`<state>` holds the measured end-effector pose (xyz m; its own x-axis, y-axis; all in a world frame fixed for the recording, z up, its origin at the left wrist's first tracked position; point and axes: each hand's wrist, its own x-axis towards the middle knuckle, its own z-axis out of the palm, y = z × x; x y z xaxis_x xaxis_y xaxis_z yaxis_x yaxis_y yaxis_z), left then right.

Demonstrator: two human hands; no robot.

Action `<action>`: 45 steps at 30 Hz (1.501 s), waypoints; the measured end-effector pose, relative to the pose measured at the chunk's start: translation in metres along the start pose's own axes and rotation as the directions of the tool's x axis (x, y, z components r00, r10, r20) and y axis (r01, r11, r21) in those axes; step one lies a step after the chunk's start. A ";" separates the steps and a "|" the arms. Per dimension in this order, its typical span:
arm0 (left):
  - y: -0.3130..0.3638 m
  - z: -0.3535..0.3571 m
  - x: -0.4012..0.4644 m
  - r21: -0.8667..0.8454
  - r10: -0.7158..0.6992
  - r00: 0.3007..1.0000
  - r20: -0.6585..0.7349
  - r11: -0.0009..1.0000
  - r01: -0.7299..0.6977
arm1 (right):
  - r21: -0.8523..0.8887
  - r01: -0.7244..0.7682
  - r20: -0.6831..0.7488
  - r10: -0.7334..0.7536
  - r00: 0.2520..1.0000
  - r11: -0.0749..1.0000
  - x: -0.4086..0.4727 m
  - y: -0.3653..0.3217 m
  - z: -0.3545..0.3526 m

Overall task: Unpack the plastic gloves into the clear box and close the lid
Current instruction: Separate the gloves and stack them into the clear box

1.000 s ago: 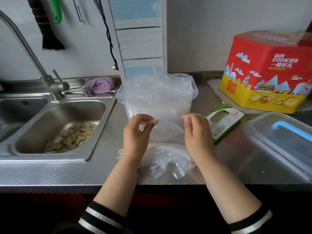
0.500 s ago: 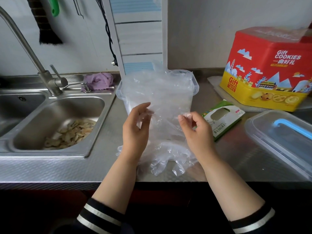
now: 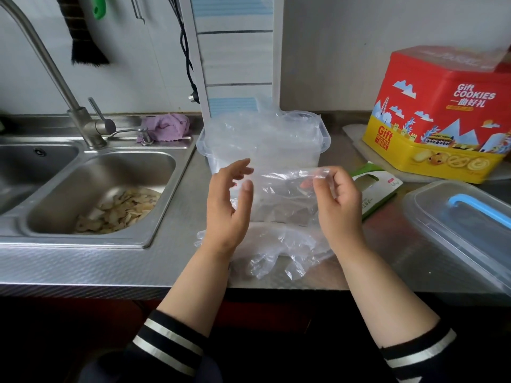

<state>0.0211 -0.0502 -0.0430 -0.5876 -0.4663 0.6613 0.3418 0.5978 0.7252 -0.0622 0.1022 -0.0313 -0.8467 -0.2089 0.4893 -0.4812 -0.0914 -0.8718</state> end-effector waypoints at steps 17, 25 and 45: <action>0.042 -0.005 0.063 -0.118 -0.247 0.773 0.584 0.916 0.382 | -0.294 0.175 0.307 -0.081 0.948 0.940 0.042 -0.045 -0.014; 0.034 -0.014 0.077 -0.073 -0.265 0.818 0.511 0.935 0.348 | -0.232 0.175 0.169 -0.138 0.976 0.957 0.061 -0.051 -0.006; 0.014 -0.010 0.162 0.501 -0.372 0.919 0.127 0.824 0.265 | -0.676 0.091 0.253 0.114 0.961 0.731 0.142 -0.040 0.039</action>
<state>-0.0617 -0.1238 0.0760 -0.7603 -0.5688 0.3137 -0.2415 0.6958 0.6765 -0.1542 0.0377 0.0726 -0.8112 -0.4571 0.3646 -0.5821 0.5724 -0.5775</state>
